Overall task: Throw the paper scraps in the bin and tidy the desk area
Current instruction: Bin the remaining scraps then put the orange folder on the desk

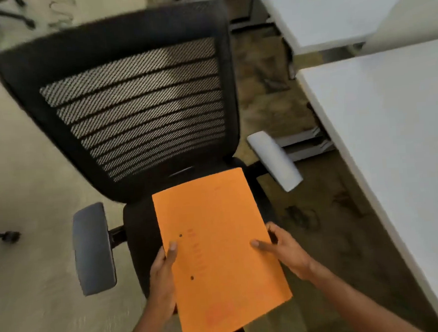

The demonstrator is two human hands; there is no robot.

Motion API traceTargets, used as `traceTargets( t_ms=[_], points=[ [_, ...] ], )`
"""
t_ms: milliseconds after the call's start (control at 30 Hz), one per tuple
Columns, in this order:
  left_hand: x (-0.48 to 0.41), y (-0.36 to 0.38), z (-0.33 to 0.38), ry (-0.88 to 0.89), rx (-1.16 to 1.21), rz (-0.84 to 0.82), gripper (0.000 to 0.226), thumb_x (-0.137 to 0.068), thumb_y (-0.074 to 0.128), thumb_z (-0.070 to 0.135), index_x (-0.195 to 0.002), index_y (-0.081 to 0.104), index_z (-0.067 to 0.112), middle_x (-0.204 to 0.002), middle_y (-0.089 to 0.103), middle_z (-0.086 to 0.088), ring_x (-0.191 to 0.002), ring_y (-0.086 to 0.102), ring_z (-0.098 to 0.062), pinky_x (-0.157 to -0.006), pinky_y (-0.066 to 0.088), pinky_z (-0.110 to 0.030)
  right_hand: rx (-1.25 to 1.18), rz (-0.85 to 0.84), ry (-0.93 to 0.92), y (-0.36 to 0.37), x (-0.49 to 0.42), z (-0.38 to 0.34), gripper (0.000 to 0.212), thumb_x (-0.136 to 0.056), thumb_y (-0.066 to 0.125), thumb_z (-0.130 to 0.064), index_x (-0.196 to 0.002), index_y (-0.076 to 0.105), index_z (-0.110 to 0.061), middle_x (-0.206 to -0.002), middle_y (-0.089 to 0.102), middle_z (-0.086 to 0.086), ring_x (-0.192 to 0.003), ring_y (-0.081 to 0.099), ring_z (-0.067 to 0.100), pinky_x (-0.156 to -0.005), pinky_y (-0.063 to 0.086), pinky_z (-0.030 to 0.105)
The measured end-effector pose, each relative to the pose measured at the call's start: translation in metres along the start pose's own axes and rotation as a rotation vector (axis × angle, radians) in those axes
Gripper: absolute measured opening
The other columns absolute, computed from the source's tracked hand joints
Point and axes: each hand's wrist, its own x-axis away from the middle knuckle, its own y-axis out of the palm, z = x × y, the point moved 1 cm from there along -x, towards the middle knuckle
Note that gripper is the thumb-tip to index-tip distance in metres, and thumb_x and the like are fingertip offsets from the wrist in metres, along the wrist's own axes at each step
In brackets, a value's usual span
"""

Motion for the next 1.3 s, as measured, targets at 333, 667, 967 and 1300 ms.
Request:
traceTargets(
  t_ms=[333, 667, 967, 1300],
  points=[
    [0.071, 0.106, 0.066, 0.216, -0.549, -0.296, 0.059, -0.090, 0.071, 0.042, -0.144, 0.049, 0.033, -0.138, 0.060, -0.005, -0.110, 0.062, -0.023, -0.097, 0.050, -0.050, -0.246, 0.713, -0.183, -0.010, 0.170, -0.003, 0.076, -0.079, 0.083, -0.051, -0.142, 0.040, -0.048, -0.131, 0.061, -0.021, -0.116, 0.063, 0.003, -0.099, 0.056, 0.039],
    [0.180, 0.287, 0.051, 0.620, -0.860, -0.624, 0.029, -0.099, 0.062, 0.021, -0.123, 0.067, 0.036, -0.103, 0.073, 0.010, -0.093, 0.070, -0.016, -0.081, 0.060, -0.046, -0.243, 1.262, -0.171, -0.111, 0.282, -0.008, 0.066, -0.091, 0.075, -0.024, -0.146, 0.040, -0.025, -0.129, 0.051, -0.009, -0.123, 0.054, 0.018, -0.106, 0.050, 0.048],
    [0.254, 0.478, 0.019, 0.824, -0.868, -0.693, 0.022, -0.093, 0.070, 0.019, -0.107, 0.076, 0.035, -0.104, 0.075, 0.013, -0.102, 0.066, -0.018, -0.092, 0.050, -0.040, -0.228, 1.463, -0.086, -0.278, 0.329, 0.005, 0.080, -0.088, 0.076, -0.026, -0.154, 0.033, -0.014, -0.152, 0.047, 0.008, -0.137, 0.047, 0.029, -0.115, 0.039, 0.050],
    [0.265, 0.642, -0.005, 0.906, -0.955, -0.823, 0.036, -0.093, 0.064, 0.005, -0.129, 0.066, 0.006, -0.113, 0.066, 0.007, -0.106, 0.063, -0.018, -0.094, 0.041, -0.031, -0.086, 1.556, -0.073, -0.424, 0.337, -0.012, 0.075, -0.087, 0.078, -0.014, -0.149, 0.038, -0.003, -0.157, 0.030, 0.012, -0.141, 0.040, 0.029, -0.115, 0.034, 0.039]
  ],
)
